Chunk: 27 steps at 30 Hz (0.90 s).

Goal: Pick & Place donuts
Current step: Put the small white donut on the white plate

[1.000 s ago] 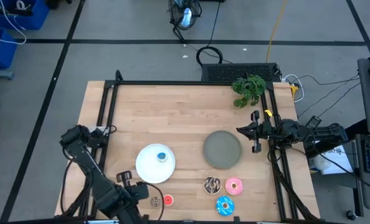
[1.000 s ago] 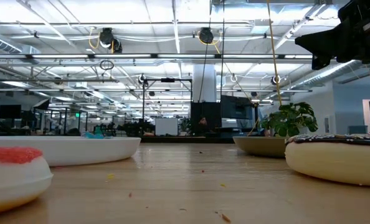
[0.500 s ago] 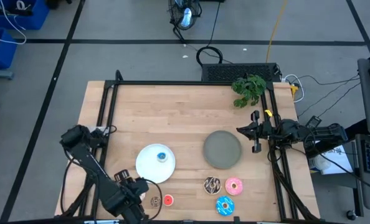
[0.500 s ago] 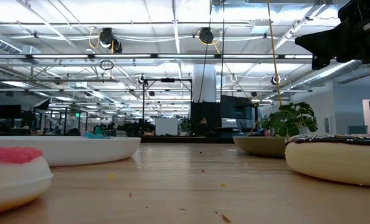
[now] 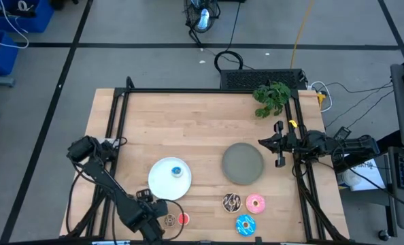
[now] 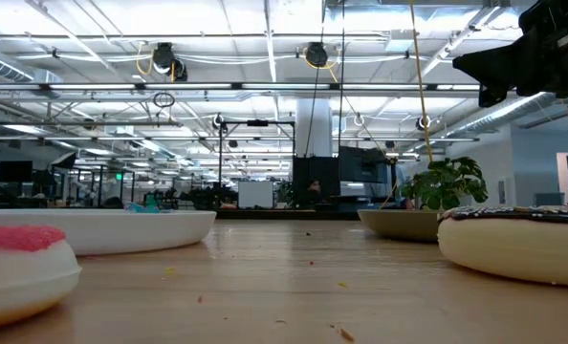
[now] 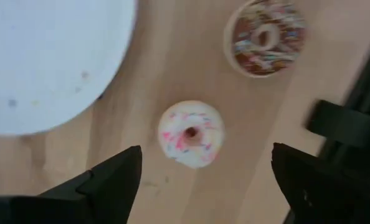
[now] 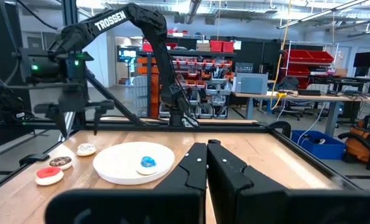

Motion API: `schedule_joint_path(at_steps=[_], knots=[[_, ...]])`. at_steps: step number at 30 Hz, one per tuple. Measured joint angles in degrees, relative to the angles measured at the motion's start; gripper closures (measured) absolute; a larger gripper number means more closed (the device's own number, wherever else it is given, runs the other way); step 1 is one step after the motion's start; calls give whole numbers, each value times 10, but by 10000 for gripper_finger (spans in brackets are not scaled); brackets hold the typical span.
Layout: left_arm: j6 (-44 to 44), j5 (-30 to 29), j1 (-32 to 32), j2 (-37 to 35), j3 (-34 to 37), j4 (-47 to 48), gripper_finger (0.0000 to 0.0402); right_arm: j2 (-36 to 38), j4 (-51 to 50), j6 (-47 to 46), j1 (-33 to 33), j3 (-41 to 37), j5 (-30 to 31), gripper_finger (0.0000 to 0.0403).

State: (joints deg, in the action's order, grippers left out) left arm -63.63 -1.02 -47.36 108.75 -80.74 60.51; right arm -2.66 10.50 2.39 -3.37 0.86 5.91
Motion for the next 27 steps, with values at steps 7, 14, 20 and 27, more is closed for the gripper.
schedule_joint_path(at_steps=[7,14,20,27], knots=[[-30,11,-4,0,49,-57,48,0,0,0,0,0,0,403],[-19,-9,-8,0,87,-112,48,0,2,0,0,0,0,403],[-24,-8,-8,0,97,-114,48,0,8,-1,0,0,0,403],[-24,-16,-8,0,97,-112,48,0,8,0,0,0,0,403]])
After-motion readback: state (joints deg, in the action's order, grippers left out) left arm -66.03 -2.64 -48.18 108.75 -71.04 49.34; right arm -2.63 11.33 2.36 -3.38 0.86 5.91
